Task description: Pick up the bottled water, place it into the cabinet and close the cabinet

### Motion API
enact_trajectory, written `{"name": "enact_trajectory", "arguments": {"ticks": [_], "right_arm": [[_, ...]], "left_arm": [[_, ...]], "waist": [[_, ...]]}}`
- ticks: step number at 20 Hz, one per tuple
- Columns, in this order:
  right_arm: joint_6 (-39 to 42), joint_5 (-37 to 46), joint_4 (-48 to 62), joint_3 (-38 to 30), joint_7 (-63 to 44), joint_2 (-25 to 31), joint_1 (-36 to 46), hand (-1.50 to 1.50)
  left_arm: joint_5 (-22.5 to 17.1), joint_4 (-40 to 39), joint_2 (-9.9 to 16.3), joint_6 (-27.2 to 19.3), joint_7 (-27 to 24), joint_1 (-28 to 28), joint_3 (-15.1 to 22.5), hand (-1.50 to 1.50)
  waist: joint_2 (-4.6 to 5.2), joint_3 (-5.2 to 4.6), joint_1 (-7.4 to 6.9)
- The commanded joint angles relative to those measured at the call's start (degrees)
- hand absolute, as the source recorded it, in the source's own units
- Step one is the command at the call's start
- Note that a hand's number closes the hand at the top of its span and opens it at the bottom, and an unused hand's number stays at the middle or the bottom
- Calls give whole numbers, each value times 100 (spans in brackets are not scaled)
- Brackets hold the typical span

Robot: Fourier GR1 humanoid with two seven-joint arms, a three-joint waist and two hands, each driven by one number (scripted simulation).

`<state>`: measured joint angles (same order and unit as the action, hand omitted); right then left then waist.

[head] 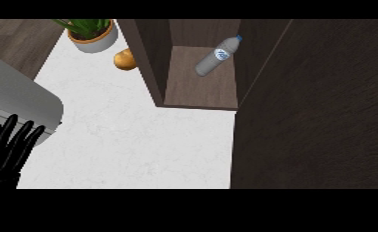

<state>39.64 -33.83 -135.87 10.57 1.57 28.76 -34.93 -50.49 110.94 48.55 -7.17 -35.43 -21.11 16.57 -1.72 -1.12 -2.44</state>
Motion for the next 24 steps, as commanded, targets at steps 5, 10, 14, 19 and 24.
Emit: {"name": "enact_trajectory", "arguments": {"ticks": [5,10,14,19,24], "right_arm": [[-704,942,-1209,601,-990,98,932,150],[-1239,931,-1066,1261,-1404,-141,1410,150],[-1678,1012,-768,1788,-1758,-443,2034,150],[-2235,1064,-422,2159,-2197,-868,2884,150],[-2833,1179,-65,2570,-2651,-1480,3618,150]], "left_arm": [[-292,71,296,418,-75,-496,-367,-150],[-395,-54,463,615,-136,-667,-653,-150],[-460,-59,556,807,-163,-798,-763,-150],[-546,-18,761,1167,-233,-957,-1004,-150],[-617,-109,760,1384,-388,-1194,-1189,-150]], "waist": [[-7,-16,-201],[-32,-30,-127],[-8,-32,-205],[10,-19,-350],[4,-6,-437]]}}
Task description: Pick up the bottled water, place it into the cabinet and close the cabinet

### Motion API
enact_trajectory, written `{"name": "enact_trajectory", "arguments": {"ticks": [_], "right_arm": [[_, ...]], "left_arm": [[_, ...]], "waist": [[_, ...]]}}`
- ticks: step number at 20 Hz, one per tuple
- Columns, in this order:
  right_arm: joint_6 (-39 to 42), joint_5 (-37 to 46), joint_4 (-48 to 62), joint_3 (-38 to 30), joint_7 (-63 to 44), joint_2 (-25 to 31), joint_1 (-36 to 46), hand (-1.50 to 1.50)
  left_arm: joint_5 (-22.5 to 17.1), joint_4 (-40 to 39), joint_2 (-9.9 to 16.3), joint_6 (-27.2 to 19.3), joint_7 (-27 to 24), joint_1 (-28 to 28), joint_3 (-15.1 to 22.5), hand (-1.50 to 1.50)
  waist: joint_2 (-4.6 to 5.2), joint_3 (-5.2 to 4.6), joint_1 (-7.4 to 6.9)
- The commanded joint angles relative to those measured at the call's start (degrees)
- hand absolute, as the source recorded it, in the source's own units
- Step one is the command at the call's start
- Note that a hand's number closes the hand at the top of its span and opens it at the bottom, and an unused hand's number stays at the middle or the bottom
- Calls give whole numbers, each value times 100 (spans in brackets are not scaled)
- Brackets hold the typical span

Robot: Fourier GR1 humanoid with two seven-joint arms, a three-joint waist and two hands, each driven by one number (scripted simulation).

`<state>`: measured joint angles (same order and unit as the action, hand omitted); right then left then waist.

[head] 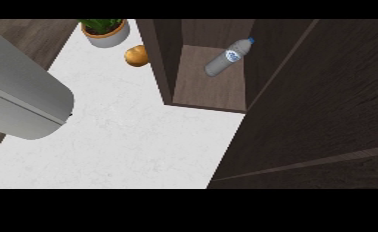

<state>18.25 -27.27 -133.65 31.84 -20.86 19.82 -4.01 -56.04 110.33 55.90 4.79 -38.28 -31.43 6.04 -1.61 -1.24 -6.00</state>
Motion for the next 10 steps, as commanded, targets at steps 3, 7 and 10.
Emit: {"name": "enact_trajectory", "arguments": {"ticks": [3,7,10], "right_arm": [[-994,623,16,483,-664,-985,957,150],[-1059,577,414,668,-1030,-1421,1478,150],[-1017,236,806,819,-1512,-1629,1846,150]], "left_arm": [[-144,-84,121,351,-68,-232,-244,-150],[-153,-293,192,594,-158,-272,-425,-150],[-260,-230,235,825,-179,-355,-518,-150]], "waist": [[49,20,-100],[138,19,-193],[158,40,-261]]}}
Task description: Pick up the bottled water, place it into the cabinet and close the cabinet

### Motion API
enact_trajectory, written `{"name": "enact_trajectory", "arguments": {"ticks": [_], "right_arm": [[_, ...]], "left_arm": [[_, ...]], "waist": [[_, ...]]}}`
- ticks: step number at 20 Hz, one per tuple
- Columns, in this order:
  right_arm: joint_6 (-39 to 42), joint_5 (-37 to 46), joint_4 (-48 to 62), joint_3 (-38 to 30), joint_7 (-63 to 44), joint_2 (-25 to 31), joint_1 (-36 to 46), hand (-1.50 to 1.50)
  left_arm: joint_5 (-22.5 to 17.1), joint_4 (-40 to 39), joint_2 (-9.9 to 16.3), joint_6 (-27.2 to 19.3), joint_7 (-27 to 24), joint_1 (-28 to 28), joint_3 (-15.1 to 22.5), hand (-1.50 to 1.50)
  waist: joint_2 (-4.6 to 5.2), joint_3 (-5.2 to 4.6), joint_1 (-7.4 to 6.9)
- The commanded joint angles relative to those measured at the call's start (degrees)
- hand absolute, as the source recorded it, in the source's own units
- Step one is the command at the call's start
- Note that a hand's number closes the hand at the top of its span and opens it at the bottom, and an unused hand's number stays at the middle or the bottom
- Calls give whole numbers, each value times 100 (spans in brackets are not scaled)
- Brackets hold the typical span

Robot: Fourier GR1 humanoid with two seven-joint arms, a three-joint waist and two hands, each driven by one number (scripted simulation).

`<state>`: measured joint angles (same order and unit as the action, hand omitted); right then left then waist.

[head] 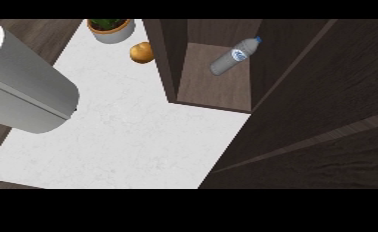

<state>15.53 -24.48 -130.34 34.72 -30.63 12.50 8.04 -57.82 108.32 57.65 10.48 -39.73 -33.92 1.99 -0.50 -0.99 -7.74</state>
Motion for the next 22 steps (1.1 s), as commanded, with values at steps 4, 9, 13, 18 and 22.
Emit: {"name": "enact_trajectory", "arguments": {"ticks": [4,9,13,18,22], "right_arm": [[-364,-678,1005,451,-872,-1188,1504,150],[-771,-1501,1883,-61,-1105,-1223,3041,150],[-1665,-2051,2693,-223,-1006,-1240,3723,150],[-1289,-2670,4005,-943,-751,-1247,4264,150],[-905,-2780,4556,-1355,-851,-1249,4374,150]], "left_arm": [[-87,-52,173,438,-84,-130,-323,-150],[-136,-281,13,807,-334,-618,-626,-150],[-179,-411,24,1177,-421,-1093,-972,-150],[-180,-431,-182,1414,-455,-1465,-1404,-150],[130,-371,-626,1689,-543,-1872,-1573,-150]], "waist": [[80,34,-205],[19,71,45],[11,87,177],[60,101,370],[45,103,496]]}}
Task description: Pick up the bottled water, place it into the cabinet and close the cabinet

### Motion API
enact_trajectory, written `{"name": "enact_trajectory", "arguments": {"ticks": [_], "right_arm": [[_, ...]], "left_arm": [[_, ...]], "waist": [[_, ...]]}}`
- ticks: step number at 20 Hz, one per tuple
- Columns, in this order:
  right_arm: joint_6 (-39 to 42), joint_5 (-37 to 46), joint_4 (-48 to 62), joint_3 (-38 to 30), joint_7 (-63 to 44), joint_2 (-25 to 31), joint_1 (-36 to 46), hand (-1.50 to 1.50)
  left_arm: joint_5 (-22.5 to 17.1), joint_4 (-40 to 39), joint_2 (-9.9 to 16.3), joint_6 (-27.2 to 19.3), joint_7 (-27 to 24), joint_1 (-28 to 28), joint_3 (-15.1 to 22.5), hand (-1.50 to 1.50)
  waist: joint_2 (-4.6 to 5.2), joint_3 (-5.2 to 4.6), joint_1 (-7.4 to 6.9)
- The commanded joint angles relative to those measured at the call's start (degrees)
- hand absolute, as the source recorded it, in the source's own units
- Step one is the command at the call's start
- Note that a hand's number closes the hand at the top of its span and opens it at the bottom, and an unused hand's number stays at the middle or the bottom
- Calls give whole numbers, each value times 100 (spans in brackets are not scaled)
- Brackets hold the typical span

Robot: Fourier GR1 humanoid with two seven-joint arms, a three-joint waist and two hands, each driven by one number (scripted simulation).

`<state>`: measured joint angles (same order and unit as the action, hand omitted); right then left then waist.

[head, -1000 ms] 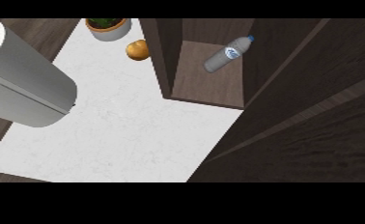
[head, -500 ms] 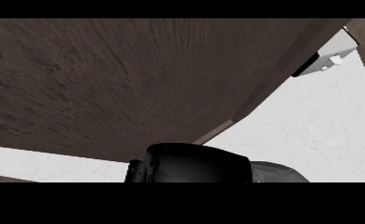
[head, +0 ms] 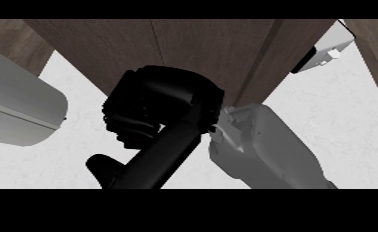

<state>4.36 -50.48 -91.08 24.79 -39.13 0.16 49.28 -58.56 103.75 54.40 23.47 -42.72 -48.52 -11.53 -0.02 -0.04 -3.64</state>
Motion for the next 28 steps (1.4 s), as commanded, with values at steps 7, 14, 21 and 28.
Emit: {"name": "enact_trajectory", "arguments": {"ticks": [7,14,21,28], "right_arm": [[1022,-29,1610,-1070,488,290,95,150],[1443,755,2275,-1401,1386,469,540,150],[1349,1274,2919,-1748,2071,406,1188,-150],[869,1617,3049,-2023,2252,471,1790,-150]], "left_arm": [[509,358,-777,380,45,-405,-321,-150],[157,-3,-807,933,394,-341,-871,-150],[283,570,-988,539,881,-299,-733,-150],[369,271,-1056,551,911,125,-695,-150]], "waist": [[11,10,180],[11,4,209],[30,8,159],[48,-5,185]]}}
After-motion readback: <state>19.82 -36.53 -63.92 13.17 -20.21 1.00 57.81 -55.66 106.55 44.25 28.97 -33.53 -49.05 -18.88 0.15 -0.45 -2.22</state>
